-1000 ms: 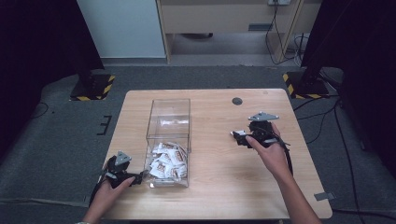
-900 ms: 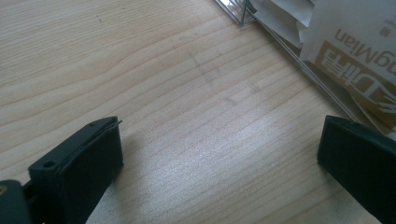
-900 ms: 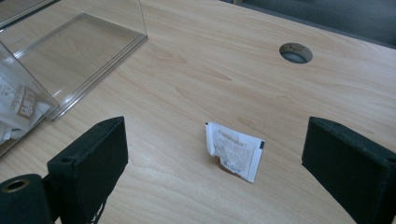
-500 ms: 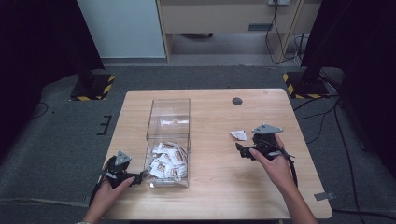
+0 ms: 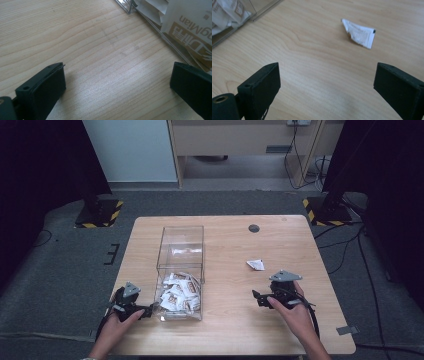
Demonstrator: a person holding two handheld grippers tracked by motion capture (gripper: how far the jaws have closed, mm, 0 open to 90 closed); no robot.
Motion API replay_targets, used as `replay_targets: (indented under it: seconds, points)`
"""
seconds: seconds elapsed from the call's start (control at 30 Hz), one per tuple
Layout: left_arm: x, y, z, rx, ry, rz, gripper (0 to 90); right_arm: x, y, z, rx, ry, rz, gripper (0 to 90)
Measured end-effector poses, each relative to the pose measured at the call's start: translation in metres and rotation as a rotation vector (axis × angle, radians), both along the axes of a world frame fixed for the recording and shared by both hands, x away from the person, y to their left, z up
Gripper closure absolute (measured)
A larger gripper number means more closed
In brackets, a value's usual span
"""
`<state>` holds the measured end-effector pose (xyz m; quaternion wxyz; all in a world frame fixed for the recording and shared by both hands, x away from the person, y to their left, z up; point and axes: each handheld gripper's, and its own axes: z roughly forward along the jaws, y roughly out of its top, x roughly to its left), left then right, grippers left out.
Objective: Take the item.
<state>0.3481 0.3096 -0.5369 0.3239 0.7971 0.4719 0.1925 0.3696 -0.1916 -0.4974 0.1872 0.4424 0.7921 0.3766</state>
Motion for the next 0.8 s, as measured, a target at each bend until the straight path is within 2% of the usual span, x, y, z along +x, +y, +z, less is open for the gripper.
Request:
replay_targets:
  seconds: [0.17, 0.33, 0.53, 0.8]
  points:
    - [0.000, 0.000, 0.000, 0.000, 0.000, 0.000, 0.0, -0.007, 0.000, -0.021, 0.000, 0.052, -0.003, 7.3]
    - [0.000, 0.000, 0.000, 0.000, 0.000, 0.000, 0.0, -0.010, 0.003, -0.035, -0.029, 0.096, 0.003, 6.7]
    - [0.000, 0.000, 0.000, 0.000, 0.000, 0.000, 0.0, -0.014, 0.007, -0.041, -0.064, 0.049, 0.000, 4.7]
    - [0.000, 0.000, 0.000, 0.000, 0.000, 0.000, 0.0, -0.014, 0.008, -0.041, -0.066, 0.047, 0.004, 4.3]
